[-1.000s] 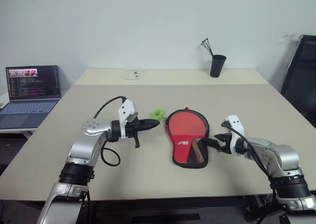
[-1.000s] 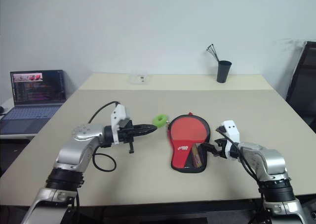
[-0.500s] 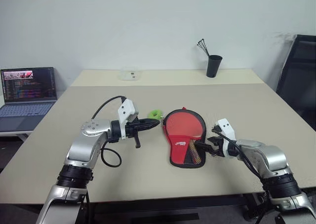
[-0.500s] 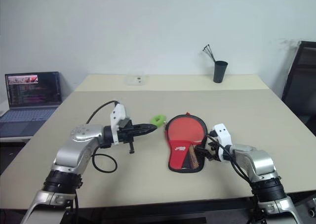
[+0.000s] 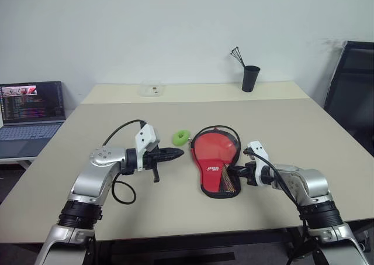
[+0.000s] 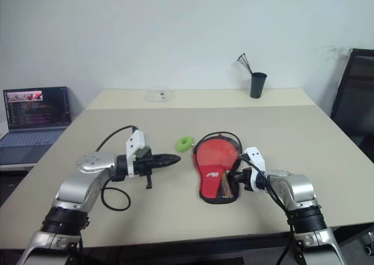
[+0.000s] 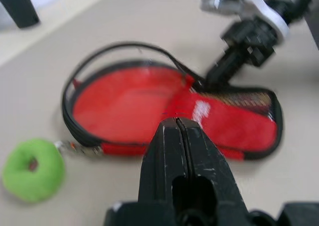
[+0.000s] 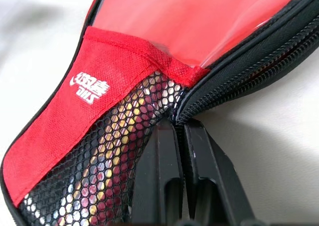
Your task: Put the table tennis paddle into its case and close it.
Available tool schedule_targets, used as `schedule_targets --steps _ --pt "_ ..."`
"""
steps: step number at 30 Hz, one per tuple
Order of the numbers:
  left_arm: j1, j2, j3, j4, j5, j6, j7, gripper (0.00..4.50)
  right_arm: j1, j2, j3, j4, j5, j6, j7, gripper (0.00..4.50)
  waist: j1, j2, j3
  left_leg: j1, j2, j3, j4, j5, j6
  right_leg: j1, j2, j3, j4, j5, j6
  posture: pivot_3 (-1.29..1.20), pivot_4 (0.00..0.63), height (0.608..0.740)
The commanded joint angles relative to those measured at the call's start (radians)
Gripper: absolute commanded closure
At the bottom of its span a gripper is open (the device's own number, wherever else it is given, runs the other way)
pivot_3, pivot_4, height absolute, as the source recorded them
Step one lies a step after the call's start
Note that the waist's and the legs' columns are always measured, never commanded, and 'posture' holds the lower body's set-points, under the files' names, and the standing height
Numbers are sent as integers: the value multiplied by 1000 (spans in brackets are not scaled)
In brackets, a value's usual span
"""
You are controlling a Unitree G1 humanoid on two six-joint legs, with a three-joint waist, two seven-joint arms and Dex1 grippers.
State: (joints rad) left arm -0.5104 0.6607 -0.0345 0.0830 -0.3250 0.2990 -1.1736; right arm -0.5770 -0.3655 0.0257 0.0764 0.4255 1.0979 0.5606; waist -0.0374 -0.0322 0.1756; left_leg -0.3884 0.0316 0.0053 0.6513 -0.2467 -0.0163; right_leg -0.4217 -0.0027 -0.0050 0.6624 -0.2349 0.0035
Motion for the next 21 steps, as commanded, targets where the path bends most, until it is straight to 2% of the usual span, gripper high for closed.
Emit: schedule_targets --steps 1,7,16,21 --pt "62 68 14 -92 -63 29 -98 4500 30 32 27 -98 69 123 11 4468 -1 0 0 1 0 0 -2 0 0 0 0 1 0 -1 -1 0 150 740" --pt "185 146 17 -209 -131 67 -190 4500 111 63 14 -289 133 270 -16 4468 0 0 0 -1 2 -1 -7 0 0 -2 0 0 0 -6 -9 0 150 740" --pt "233 161 23 -267 -167 81 -191 4500 260 78 -40 -508 204 433 -59 4468 5 0 0 -1 12 -3 -7 0 0 -3 5 -4 0 -7 -10 0 150 740" --pt "226 153 16 -253 -158 78 -185 4500 289 71 -67 -523 206 443 -82 4468 6 0 0 -1 12 -3 -7 0 0 -2 6 -4 -1 -7 -10 0 150 740"
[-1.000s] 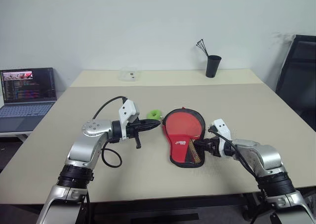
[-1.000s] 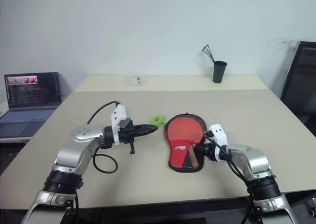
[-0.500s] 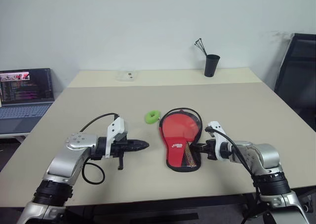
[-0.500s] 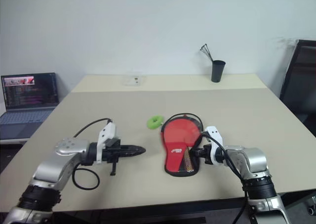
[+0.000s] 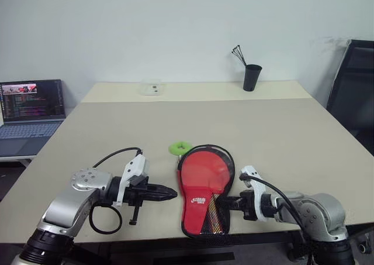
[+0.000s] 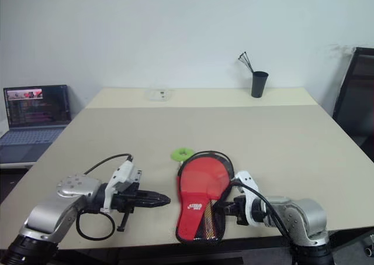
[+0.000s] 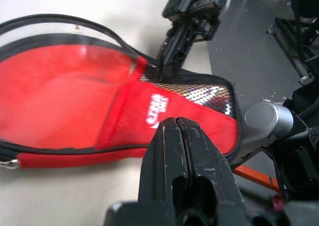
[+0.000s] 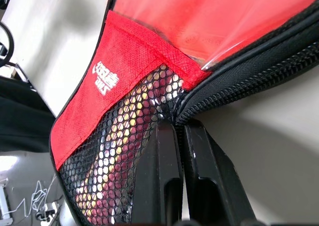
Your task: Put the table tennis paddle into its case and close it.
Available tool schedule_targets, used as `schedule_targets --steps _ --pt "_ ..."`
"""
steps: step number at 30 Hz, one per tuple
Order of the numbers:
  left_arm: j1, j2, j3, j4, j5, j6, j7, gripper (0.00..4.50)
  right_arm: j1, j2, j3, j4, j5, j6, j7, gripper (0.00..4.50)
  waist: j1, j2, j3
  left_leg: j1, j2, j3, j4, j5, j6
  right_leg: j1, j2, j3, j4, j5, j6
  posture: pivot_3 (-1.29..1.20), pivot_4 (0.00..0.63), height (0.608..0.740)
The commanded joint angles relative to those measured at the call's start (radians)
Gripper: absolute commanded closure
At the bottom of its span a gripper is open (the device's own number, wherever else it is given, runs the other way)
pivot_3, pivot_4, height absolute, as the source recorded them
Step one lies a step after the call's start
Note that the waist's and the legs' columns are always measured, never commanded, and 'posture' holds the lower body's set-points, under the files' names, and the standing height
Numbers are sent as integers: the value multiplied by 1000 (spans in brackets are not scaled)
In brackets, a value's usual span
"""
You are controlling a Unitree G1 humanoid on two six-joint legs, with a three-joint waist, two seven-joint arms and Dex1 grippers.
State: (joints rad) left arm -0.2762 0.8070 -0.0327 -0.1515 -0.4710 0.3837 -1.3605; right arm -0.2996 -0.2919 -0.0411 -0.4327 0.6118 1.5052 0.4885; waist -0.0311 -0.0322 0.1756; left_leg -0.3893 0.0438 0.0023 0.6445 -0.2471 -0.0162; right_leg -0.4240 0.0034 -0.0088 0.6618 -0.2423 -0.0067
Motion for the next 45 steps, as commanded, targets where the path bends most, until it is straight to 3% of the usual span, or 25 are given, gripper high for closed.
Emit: schedule_targets --steps 1,8,24,36,39,45 --pt "-11 4 12 -14 -9 -10 4 4500 6 5 -3 -6 16 30 -17 4468 0 0 0 0 0 0 0 0 0 0 0 0 0 0 0 0 150 740" --pt "-17 -4 7 2 3 -24 11 4500 -73 28 -24 84 -15 -28 -60 4468 -3 0 0 2 0 1 0 0 0 1 3 1 0 0 0 0 150 740" --pt "-3 -6 10 51 27 -83 16 4500 -122 -60 -47 116 14 -30 -35 4468 1 0 0 5 1 1 0 0 0 3 4 1 1 0 -1 0 150 740" --pt "1 -17 2 76 39 -119 15 4500 -94 1 -53 87 37 1 -92 4468 -1 0 0 3 1 1 -1 0 0 1 4 1 0 0 -1 0 150 740" --pt "3 -18 3 76 40 -122 18 4500 -68 22 -59 62 45 30 -110 3878 -1 0 0 4 1 1 -2 0 0 1 4 0 0 0 -1 0 150 740" --pt "5 -17 8 75 41 -120 24 4500 -25 69 -79 -2 57 91 -132 1981 -1 0 0 4 2 0 -2 0 0 1 5 0 0 0 -2 0 150 740"
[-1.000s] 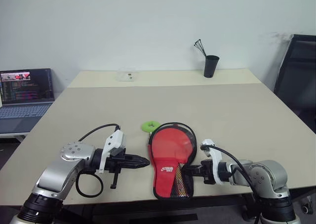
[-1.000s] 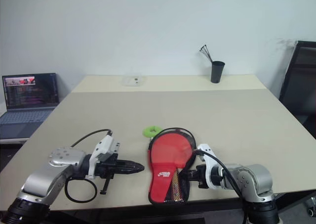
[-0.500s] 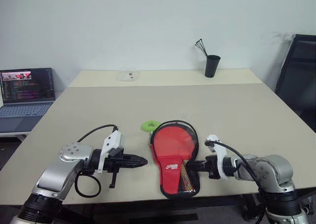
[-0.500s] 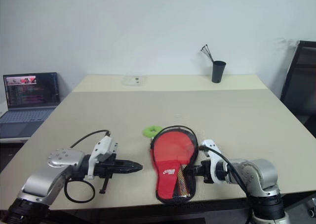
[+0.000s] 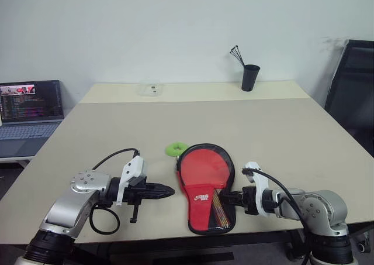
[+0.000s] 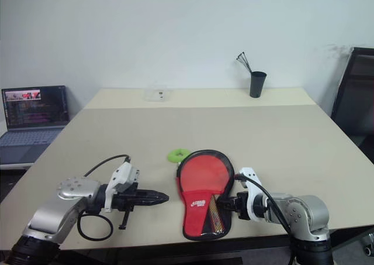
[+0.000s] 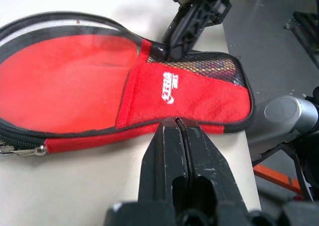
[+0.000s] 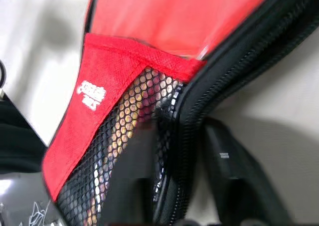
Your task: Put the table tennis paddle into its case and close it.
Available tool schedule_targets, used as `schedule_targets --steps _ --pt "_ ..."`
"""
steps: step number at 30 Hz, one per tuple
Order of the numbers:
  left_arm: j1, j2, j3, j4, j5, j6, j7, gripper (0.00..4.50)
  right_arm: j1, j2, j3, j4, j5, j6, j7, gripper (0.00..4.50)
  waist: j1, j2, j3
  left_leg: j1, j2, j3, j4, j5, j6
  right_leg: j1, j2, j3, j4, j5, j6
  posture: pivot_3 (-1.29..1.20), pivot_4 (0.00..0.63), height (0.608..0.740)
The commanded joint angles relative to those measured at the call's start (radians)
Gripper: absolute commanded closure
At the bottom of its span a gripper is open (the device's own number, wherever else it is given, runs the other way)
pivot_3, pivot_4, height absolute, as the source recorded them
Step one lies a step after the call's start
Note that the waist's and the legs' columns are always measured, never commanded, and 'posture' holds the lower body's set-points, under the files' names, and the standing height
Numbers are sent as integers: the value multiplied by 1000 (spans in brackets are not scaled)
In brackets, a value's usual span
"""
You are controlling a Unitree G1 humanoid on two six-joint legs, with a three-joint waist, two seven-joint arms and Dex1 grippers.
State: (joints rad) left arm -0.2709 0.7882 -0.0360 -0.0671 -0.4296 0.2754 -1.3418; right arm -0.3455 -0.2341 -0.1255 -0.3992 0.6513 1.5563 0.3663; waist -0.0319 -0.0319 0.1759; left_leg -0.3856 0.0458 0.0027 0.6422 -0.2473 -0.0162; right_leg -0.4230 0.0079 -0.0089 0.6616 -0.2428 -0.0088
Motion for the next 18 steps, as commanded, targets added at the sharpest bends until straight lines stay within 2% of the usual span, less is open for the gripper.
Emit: schedule_targets --steps 1,3,6,11,12,15,18 --pt "-1 1 11 -10 0 -11 7 4500 22 12 6 -39 12 40 -13 1631 0 0 0 0 0 0 0 0 0 0 0 0 0 0 0 0 150 740" --pt "-7 -8 15 -6 1 -6 26 4500 18 -30 23 -45 -24 -43 -14 1047 0 0 0 0 0 0 0 0 0 0 0 0 0 0 0 0 150 740" --pt "-40 -32 31 15 -4 38 92 4500 -36 -127 3 -92 -25 -188 49 1047 1 1 1 0 0 -1 0 0 0 1 -1 0 0 0 0 0 150 740" --pt "-64 -44 35 25 -13 72 133 4500 -34 -243 -7 -131 36 -184 121 1047 2 1 1 -1 -1 -1 0 0 0 1 0 -1 -3 0 0 0 150 740" --pt "-71 -48 36 30 -10 76 143 4500 -28 -259 -4 -139 42 -198 137 869 3 1 1 -2 -1 -1 -1 0 0 0 1 -1 -3 0 0 0 150 740" --pt "-91 -57 34 47 1 76 169 4500 -27 -279 18 -178 74 -294 216 162 2 1 1 -6 -1 -1 -1 0 0 -2 1 -1 -3 -1 -1 0 150 740" --pt "-124 -74 27 93 45 41 216 4500 -60 -241 77 -177 65 -357 219 69 -1 1 1 -5 -1 -1 0 0 0 -3 3 -1 -2 -1 -1 0 150 740"
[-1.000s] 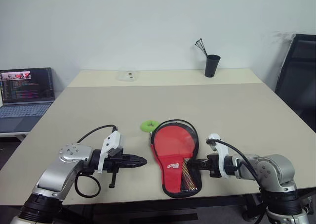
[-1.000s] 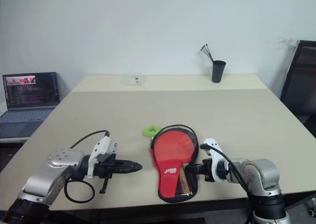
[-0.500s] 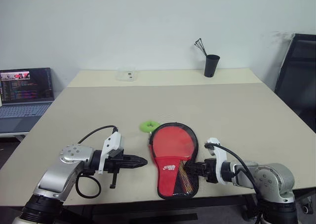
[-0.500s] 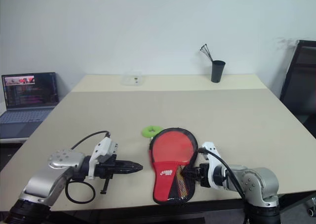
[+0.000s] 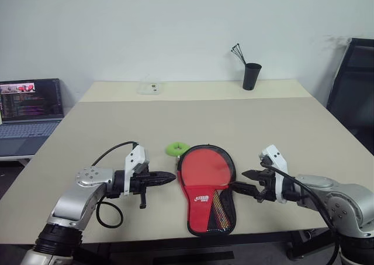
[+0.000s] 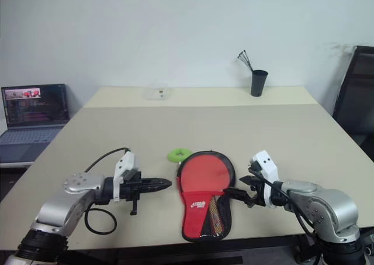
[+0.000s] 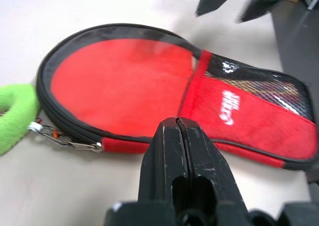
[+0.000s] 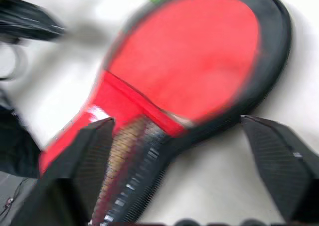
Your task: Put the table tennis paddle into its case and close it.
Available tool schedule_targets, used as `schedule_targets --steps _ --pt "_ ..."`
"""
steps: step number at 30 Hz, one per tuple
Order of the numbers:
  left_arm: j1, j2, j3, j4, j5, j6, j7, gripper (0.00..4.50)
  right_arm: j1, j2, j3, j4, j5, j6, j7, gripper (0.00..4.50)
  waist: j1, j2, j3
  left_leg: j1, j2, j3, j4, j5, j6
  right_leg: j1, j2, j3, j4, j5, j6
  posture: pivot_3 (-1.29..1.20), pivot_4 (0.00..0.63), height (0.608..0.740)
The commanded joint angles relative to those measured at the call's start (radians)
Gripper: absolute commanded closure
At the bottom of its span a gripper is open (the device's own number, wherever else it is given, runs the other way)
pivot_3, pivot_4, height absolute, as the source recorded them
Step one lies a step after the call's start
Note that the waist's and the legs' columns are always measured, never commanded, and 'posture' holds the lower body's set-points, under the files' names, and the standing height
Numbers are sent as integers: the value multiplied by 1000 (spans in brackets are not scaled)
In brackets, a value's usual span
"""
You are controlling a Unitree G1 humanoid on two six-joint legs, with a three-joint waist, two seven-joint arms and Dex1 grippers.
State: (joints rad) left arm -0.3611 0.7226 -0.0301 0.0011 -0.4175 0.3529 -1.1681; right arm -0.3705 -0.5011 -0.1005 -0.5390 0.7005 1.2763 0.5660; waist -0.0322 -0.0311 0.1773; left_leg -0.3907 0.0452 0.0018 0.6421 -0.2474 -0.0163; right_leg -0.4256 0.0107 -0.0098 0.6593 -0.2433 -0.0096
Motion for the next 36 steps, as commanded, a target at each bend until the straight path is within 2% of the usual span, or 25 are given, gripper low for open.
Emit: schedule_targets --steps 1,5,10,15,24,28,31,36 --pt "-49 -18 17 49 57 -50 71 4500 -44 40 86 -20 -8 -103 8 69 0 0 0 0 1 0 0 0 0 0 1 0 0 0 0 0 150 740" --pt "-134 -57 2 182 164 -64 209 3560 -83 107 236 86 -136 -238 -37 0 2 0 0 3 1 -1 1 0 0 1 1 0 3 0 0 0 150 740" --pt "-262 -146 -3 340 233 -62 345 1782 -135 210 309 236 -236 -358 -87 0 5 0 0 -2 0 -1 2 0 0 -1 1 0 2 0 0 0 150 740" --pt "-393 -239 -9 546 264 -51 401 27 -141 241 342 297 -300 -420 -98 0 10 -1 0 -4 -1 -1 3 0 0 -1 0 -1 1 0 0 0 150 740" --pt "-568 -316 -15 899 321 -96 407 27 -116 256 351 288 -324 -424 -93 0 4 -1 0 -3 -1 -1 3 0 0 -1 0 -1 3 0 0 0 150 740" --pt "-606 -328 -19 1000 351 -135 423 27 -108 267 352 274 -326 -417 -99 0 3 -1 0 -3 0 -1 3 0 0 -1 1 -1 3 0 0 0 150 740" --pt "-612 -336 -15 1027 358 -154 427 606 -104 271 352 267 -330 -413 -105 0 3 -1 0 -3 0 -1 3 0 0 -1 1 -1 3 0 0 0 150 740" --pt "-595 -348 -6 1018 351 -158 421 2325 -116 284 360 291 -380 -459 -142 0 3 -1 -1 -2 0 -1 4 0 0 -1 1 -1 4 0 0 0 150 740"
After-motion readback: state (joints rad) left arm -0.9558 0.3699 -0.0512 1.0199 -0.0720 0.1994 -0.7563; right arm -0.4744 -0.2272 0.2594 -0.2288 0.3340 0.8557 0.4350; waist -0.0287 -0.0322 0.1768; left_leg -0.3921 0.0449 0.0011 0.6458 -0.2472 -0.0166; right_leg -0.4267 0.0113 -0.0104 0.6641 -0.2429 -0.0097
